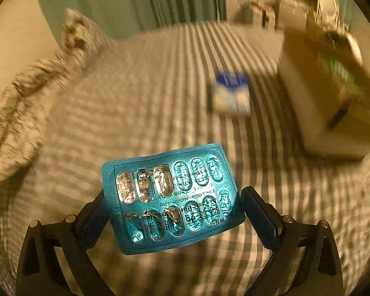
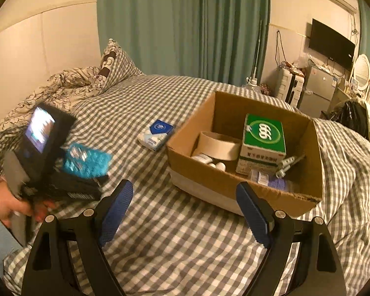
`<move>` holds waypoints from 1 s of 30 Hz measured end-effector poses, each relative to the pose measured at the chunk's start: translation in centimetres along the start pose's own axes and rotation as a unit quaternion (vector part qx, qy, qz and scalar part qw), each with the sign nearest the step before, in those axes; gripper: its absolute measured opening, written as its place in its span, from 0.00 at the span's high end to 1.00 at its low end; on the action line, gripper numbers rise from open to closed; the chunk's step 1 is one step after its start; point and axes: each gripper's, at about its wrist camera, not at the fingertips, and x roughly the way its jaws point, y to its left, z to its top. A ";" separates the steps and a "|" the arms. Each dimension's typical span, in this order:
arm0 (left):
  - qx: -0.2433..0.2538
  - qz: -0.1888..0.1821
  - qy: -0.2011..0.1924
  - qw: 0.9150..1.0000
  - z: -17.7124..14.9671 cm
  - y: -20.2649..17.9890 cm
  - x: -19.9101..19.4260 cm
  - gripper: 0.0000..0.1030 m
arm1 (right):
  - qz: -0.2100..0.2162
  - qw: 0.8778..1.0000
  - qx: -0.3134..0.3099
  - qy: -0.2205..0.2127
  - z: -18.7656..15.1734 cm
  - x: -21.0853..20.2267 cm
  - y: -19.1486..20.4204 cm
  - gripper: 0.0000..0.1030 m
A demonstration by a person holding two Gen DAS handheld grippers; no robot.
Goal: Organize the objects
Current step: 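Grasp the teal blister pack with the left tool while the right tool grasps the Vinda tissue pack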
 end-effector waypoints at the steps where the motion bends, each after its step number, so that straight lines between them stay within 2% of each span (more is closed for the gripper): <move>1: -0.010 0.001 -0.018 1.000 0.9 1.2 -1.4 0.02 | 0.002 1.000 -0.003 -0.001 0.5 0.1 0.7 0.17; 4: -0.033 0.009 -0.045 0.998 2.9 4.7 -3.1 0.02 | 0.017 1.000 -0.006 -0.002 1.9 1.0 3.1 0.17; 10: -0.063 0.039 -0.062 0.995 5.7 9.5 -1.7 0.02 | 0.021 0.999 0.007 0.028 4.9 6.8 9.9 0.13; 12: -0.067 0.048 -0.065 0.994 5.9 10.5 -1.0 0.02 | 0.009 0.999 0.022 0.031 5.6 9.2 11.3 0.13; 14: -0.063 0.058 -0.071 0.994 5.9 11.5 0.4 0.02 | -0.024 0.998 0.037 0.032 6.3 12.2 12.2 0.13; 15: -0.060 0.057 -0.075 0.994 5.8 11.8 1.1 0.02 | -0.044 0.997 0.046 0.035 6.6 14.0 12.4 0.13; 19: -0.068 0.035 -0.064 0.995 5.5 12.9 3.5 0.02 | -0.069 0.992 0.086 0.067 6.8 19.7 11.1 0.13; 23: -0.070 0.028 -0.058 0.995 6.0 13.2 4.8 0.02 | -0.089 0.987 0.099 0.084 6.6 23.4 10.0 0.13; 26: -0.054 0.025 -0.065 0.996 6.0 12.5 5.0 0.02 | -0.100 0.985 0.110 0.091 6.4 25.3 8.8 0.13; 30: -0.044 0.022 -0.059 0.997 5.9 12.0 5.4 0.02 | -0.092 0.986 0.110 0.091 6.5 26.5 7.7 0.15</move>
